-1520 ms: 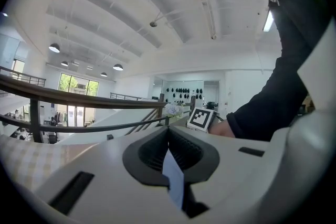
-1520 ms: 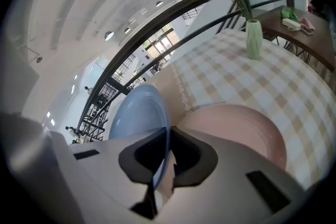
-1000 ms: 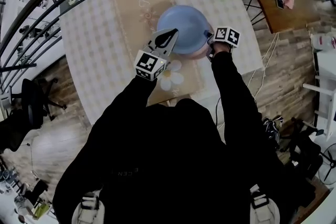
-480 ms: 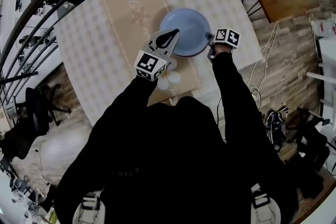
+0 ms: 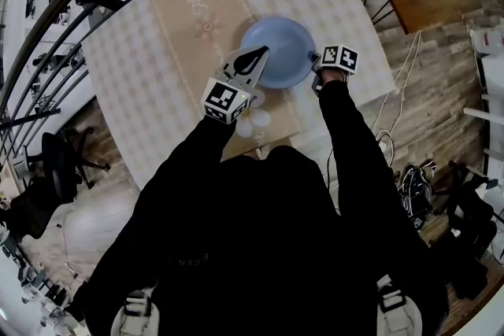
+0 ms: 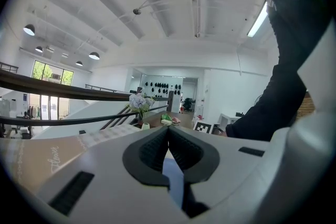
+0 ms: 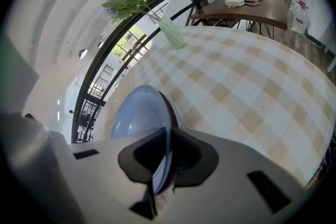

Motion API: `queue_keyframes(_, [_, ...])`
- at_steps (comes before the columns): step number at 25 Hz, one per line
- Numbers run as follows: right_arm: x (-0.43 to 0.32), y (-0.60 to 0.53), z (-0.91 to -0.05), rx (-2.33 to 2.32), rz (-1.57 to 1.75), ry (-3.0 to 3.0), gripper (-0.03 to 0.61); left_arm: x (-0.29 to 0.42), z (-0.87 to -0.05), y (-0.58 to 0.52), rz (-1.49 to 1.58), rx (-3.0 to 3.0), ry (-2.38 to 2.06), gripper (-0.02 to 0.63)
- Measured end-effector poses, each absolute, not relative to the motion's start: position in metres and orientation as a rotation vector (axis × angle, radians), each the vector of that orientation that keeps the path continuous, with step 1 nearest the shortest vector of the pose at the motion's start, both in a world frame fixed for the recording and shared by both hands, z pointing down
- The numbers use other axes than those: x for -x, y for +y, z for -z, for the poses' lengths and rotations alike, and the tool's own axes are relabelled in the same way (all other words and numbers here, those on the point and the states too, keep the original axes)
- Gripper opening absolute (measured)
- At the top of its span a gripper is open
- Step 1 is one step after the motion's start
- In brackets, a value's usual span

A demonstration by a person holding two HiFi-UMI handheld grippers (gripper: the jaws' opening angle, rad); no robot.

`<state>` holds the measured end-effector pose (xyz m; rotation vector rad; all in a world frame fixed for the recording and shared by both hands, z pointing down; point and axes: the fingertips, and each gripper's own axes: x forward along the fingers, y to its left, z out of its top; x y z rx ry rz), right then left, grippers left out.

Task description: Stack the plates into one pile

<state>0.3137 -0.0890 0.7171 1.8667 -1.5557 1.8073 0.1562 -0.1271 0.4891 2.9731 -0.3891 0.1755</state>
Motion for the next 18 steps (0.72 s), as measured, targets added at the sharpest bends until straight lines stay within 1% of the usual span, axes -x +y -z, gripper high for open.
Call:
queue_keyframes(3, [-0.315, -0.092, -0.714, -1.865, -1.805, -1.572, 0.054, -0.156, -0.489, -0.126, -0.177, -2.973, -0.389, 0.02])
queue_keyframes(7, [-0.32, -0.095, -0.704, -1.877, -1.79, -1.603, 0.153, -0.156, -0.493, -0.124, -0.204, -2.97, -0.375, 0.02])
queue_keyframes(10, [-0.321, -0.094, -0.696, -1.875, -1.761, -1.625, 0.185, -0.154, -0.495, -0.124, -0.215, -2.963, -0.379, 0.02])
queue_keyframes(13, [-0.318, -0.091, -0.683, -1.855, -1.696, -1.675, 0.198, -0.151, -0.498, -0.123, -0.243, -2.946, -0.389, 0.02])
queue_keyframes(18, [-0.305, -0.095, -0.65, -1.831, -1.542, -1.815, 0.198, -0.145, -0.496, -0.123, -0.265, -2.93, -0.403, 0.02])
